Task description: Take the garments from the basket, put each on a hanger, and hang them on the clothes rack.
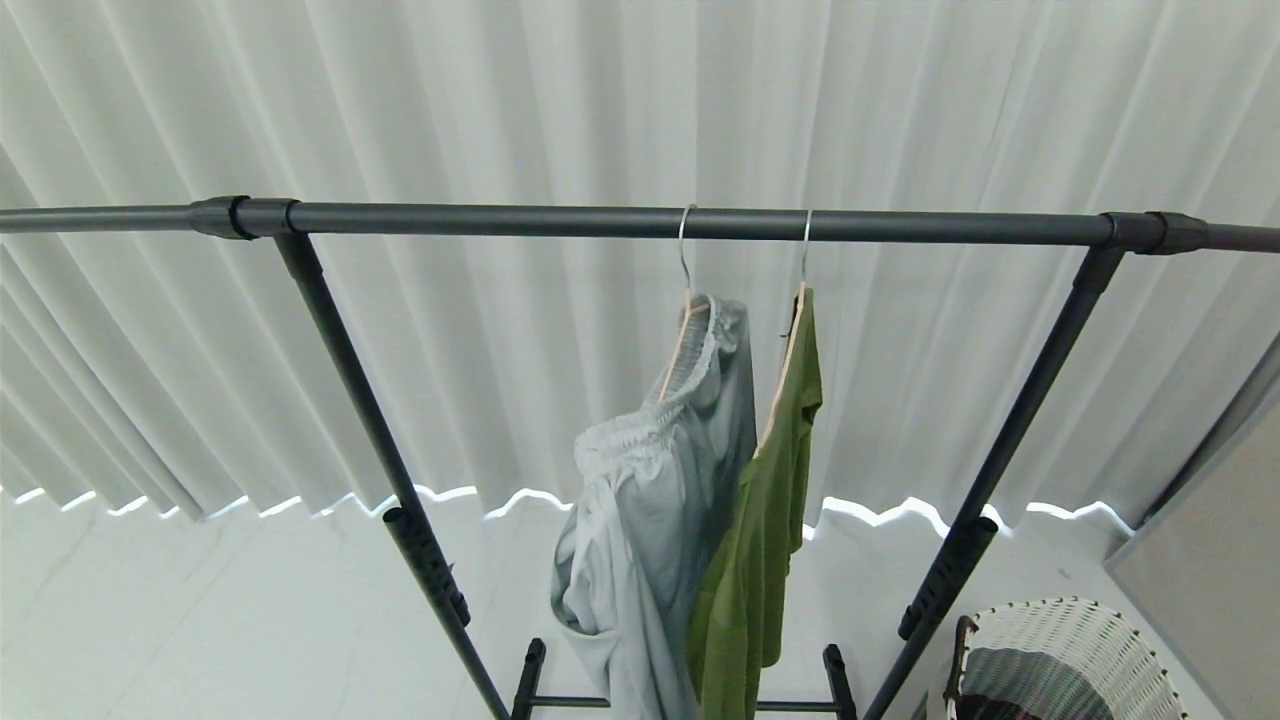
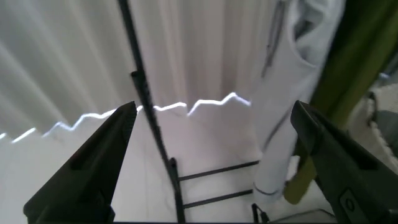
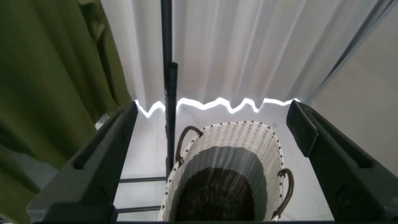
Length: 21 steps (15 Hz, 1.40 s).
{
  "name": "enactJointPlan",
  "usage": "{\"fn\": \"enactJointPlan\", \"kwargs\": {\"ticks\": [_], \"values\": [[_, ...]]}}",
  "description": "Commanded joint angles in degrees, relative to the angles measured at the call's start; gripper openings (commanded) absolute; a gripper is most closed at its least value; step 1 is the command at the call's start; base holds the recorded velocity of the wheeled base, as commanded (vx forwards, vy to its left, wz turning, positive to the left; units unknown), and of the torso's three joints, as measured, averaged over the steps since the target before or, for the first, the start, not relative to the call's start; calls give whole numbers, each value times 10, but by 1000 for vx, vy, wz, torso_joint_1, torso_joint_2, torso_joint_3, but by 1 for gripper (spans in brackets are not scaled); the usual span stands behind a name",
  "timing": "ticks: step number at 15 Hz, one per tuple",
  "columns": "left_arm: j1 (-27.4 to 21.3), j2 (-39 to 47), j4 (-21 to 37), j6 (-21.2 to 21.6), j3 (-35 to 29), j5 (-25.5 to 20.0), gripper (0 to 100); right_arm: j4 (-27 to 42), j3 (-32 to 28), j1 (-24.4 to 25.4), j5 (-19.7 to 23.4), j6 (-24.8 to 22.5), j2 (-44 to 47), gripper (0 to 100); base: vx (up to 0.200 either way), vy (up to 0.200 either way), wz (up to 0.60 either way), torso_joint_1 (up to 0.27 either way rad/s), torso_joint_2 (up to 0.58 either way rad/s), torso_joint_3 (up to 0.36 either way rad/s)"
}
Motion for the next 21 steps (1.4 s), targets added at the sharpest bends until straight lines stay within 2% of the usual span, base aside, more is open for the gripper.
{"fn": "enactJointPlan", "kwargs": {"ticks": [1, 2, 3, 5, 10, 21], "values": [[-15, -1, -4, 0, 4, 26, 100, 0, 0, 0, 0, -2, 1, 100, 0, 0, 0, 0, 0, 0], [-14, -1, -7, 6, 8, 116, 100, 0, 0, 0, -1, 1, 1, 100, 0, 0, 0, 0, 0, 0], [-2, -8, -6, -22, 8, 134, 100, 0, 0, 0, -1, 1, 0, 100, 0, 0, 0, 0, 0, 0], [29, -54, 2, -20, 8, 133, 100, 0, 0, 0, -2, 3, 0, 100, 0, 0, 0, 0, 0, 0], [28, -54, 2, -40, 7, 134, 100, 0, 0, 0, -1, 4, 0, 100, 0, 0, 0, 0, 0, 0], [28, -54, 2, -40, 7, 134, 100, 0, 0, 0, -1, 5, 0, 100, 0, 0, 0, 0, 0, 0]]}}
